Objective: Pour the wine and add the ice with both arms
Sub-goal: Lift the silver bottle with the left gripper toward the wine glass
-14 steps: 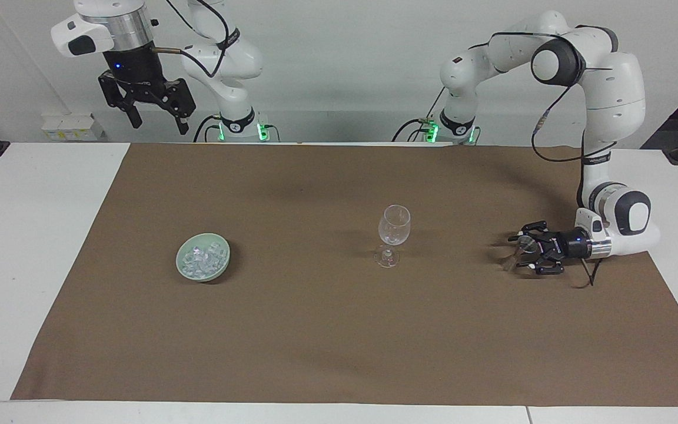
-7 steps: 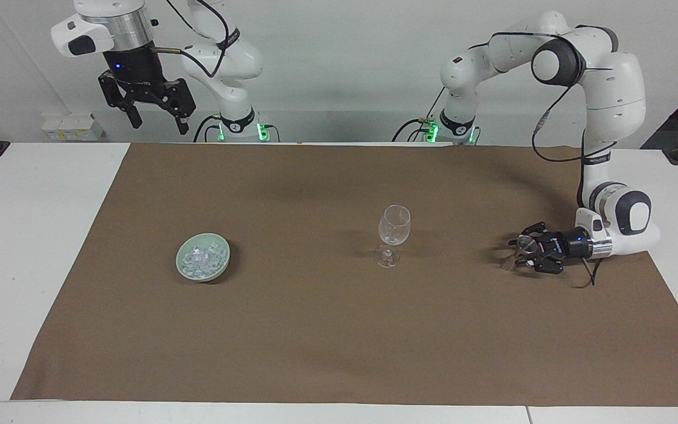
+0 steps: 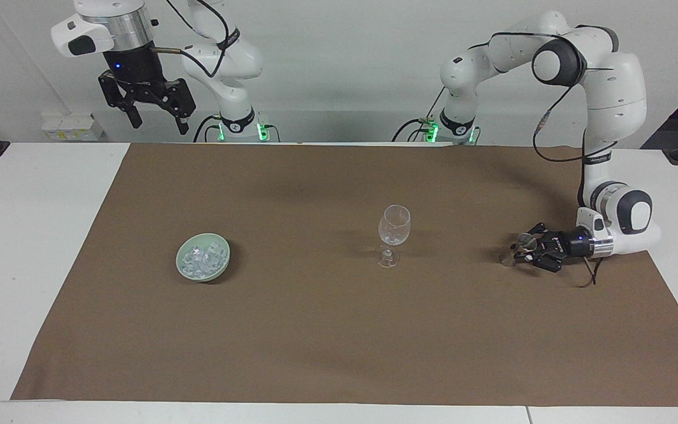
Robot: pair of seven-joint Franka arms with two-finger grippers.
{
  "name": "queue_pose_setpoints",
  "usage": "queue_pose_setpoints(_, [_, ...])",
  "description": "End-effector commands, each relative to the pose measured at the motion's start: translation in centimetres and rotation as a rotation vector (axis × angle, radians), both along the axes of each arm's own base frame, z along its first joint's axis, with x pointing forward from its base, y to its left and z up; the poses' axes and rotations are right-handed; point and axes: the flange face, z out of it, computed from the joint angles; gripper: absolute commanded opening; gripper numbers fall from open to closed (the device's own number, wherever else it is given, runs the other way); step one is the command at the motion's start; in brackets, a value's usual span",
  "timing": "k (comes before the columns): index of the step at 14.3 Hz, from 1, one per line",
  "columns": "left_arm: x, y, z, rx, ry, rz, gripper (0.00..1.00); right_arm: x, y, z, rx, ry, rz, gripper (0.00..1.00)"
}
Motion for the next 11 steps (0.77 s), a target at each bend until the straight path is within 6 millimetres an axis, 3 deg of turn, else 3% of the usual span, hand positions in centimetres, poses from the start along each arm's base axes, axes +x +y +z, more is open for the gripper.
queue_pose_setpoints(1, [0.3, -0.8, 0.5, -0.042, -0.034, -0.005, 0.08, -0.4, -0.5, 0.2, 0.001, 0.010, 0.005, 1.00])
queue_pose_setpoints(11, [3.4, -8.7, 5.5, -0.133, -0.103, -0.082, 0.02, -0.4, -0.5, 0.2, 0.001, 0.010, 0.005, 1.00])
